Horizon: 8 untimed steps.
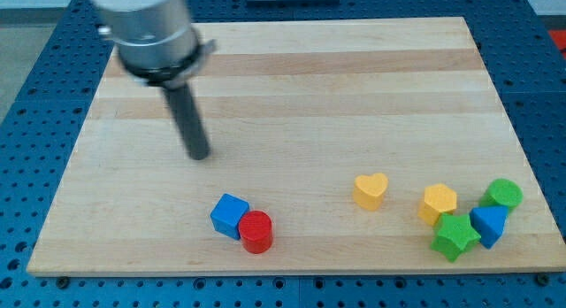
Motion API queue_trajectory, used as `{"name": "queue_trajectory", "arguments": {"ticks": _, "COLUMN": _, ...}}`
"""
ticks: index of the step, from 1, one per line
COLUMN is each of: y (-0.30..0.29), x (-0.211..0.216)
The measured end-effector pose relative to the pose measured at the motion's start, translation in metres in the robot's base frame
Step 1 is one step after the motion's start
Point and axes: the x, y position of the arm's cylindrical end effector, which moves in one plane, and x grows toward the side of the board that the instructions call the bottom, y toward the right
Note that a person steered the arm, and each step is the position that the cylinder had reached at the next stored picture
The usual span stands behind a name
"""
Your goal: Slide the group of blocks to the left and up a bit
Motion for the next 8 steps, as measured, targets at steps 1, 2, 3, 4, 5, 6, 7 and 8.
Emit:
{"name": "queue_trajectory", "arguments": {"ticks": 1, "y": 0.083, "x": -0.012}}
{"name": "queue_trajectory", "arguments": {"ticks": 2, "y": 0.183, "x": -0.016}}
{"name": "queue_trajectory", "arguments": {"ticks": 3, "y": 0.257, "x": -0.008}}
{"name": "queue_trajectory", "arguments": {"ticks": 4, "y": 0.343, "x": -0.007}}
{"name": "queue_trajectory", "arguments": {"ticks": 5, "y": 0.431, "x": 0.018}}
{"name": "queue_trajectory", "arguments": {"ticks": 6, "y": 0.444, "x": 0.030}}
{"name": "queue_trajectory", "arguments": {"ticks": 7, "y": 0.443, "x": 0.085}}
{"name": "queue_trajectory", "arguments": {"ticks": 8, "y": 0.427, "x": 0.139}}
